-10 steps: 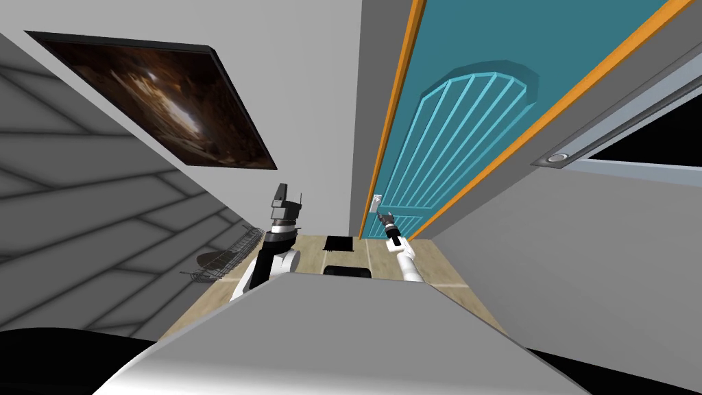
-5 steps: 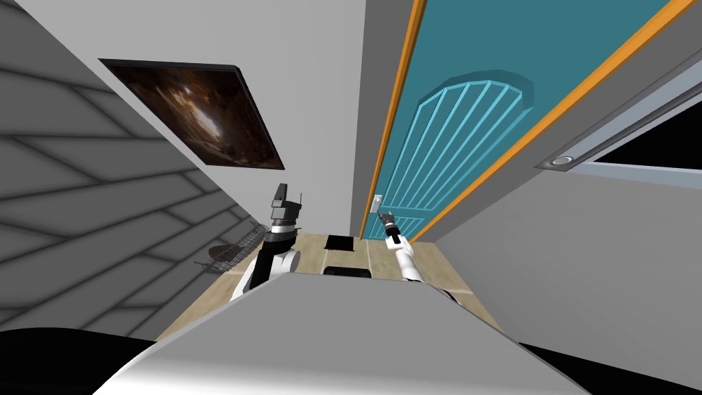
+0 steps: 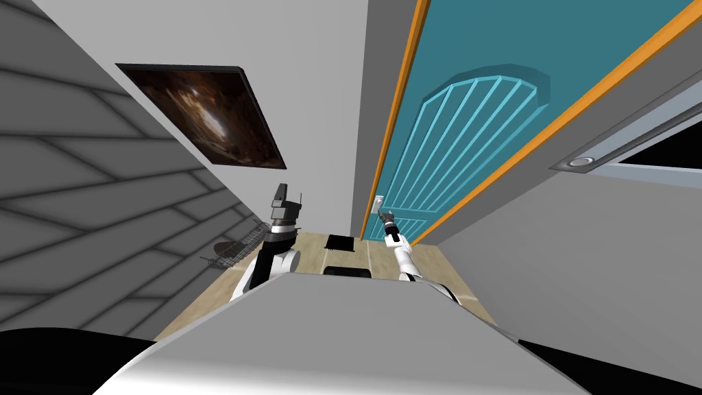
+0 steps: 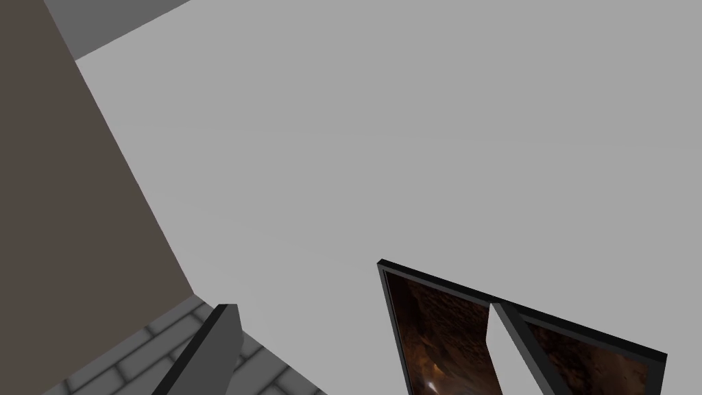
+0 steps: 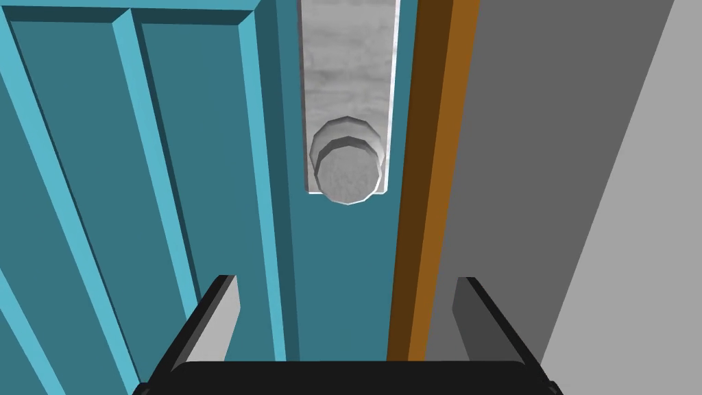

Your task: Pull the door open

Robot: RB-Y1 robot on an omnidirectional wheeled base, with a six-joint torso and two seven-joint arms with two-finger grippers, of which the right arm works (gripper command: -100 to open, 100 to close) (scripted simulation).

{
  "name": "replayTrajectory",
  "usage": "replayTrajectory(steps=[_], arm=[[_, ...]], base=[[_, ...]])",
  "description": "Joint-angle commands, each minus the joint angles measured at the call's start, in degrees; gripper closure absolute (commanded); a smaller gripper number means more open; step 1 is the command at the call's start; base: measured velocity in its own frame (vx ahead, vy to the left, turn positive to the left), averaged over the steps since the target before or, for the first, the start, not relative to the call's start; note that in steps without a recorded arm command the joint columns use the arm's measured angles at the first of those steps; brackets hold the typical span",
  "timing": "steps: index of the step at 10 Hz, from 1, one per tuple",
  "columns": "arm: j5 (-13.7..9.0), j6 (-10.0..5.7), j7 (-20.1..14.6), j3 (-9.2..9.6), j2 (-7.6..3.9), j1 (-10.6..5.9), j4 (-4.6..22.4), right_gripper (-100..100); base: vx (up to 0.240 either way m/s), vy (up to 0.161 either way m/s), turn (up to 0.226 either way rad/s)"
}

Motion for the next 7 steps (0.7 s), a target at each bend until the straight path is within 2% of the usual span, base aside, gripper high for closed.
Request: replayTrajectory(steps=[1, 3, 7], arm=[[-1.28, -0.21, 1.94, -0.73, 0.23, -1.15, 1.57, -100], [-2.6, -0.48, 3.86, -1.52, 0.5, -2.39, 3.31, -100], [-4.37, -0.83, 6.42, -2.56, 0.98, -4.04, 5.63, -100]], base=[[0.049, -0.031, 0.064], [0.087, -0.036, 0.071], [0.192, -0.044, 0.037]])
